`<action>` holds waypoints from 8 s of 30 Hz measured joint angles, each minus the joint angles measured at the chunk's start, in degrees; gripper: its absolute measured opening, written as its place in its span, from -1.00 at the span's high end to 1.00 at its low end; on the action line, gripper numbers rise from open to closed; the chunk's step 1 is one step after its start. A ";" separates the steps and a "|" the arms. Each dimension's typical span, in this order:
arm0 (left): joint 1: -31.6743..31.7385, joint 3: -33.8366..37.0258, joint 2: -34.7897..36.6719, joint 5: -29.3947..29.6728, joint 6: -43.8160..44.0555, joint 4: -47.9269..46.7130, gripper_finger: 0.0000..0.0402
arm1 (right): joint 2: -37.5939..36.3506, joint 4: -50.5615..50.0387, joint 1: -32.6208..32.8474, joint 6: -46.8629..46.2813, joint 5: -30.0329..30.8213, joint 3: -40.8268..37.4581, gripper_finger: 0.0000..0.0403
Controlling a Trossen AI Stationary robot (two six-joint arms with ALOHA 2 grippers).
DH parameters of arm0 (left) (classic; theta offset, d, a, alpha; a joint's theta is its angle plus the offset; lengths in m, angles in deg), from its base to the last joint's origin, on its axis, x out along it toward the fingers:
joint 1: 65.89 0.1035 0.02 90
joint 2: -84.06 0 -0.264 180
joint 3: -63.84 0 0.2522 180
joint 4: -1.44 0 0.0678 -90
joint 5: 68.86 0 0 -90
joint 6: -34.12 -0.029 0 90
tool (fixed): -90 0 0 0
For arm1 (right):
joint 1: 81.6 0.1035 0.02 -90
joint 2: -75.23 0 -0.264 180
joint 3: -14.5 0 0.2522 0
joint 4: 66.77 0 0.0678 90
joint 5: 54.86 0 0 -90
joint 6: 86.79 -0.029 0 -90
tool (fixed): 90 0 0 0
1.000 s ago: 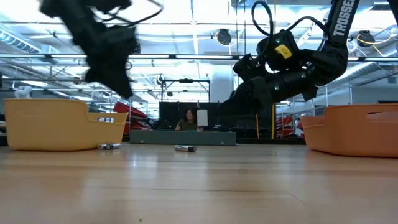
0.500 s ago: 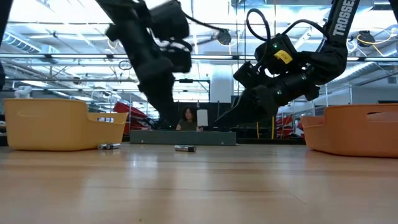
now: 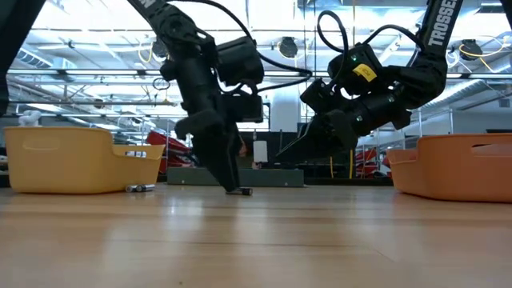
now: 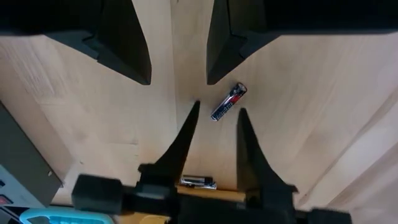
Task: Sort batteries
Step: Put the white battery into the yellow bin
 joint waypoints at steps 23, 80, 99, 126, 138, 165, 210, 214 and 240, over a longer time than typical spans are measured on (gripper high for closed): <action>-3.30 0.18 10.74 10.07 14.71 -16.12 1.00 | -0.04 -1.42 0.02 -0.04 4.24 0.00 0.28; 12.92 0.97 2.08 5.94 3.97 -6.17 0.22 | -0.09 -0.88 0.94 0.66 2.40 0.02 0.28; 11.52 0.51 -1.79 6.33 4.51 -4.82 0.89 | -0.09 -1.09 0.96 0.62 2.31 0.00 0.28; -3.85 -0.89 16.28 -2.11 36.29 -45.56 0.89 | -0.04 -1.91 0.96 0.27 2.38 0.02 0.28; -6.03 5.29 16.90 11.41 41.70 -48.52 0.55 | -0.04 -2.05 1.66 0.56 2.38 0.02 0.28; -2.70 0.31 12.92 10.96 20.67 -24.62 0.16 | -0.04 -2.05 1.66 0.70 2.38 0.01 0.28; -4.64 2.21 3.43 12.60 -3.16 -29.17 -0.06 | -0.04 -1.57 1.66 0.87 0.85 0.02 0.28; -4.41 2.21 3.41 14.09 -5.43 -28.81 -0.06 | -0.04 -1.58 1.66 0.63 0.85 0.02 0.28; -4.50 2.28 3.24 18.40 -13.52 -32.24 0.23 | -0.04 -1.58 1.68 0.87 -0.66 0.02 0.28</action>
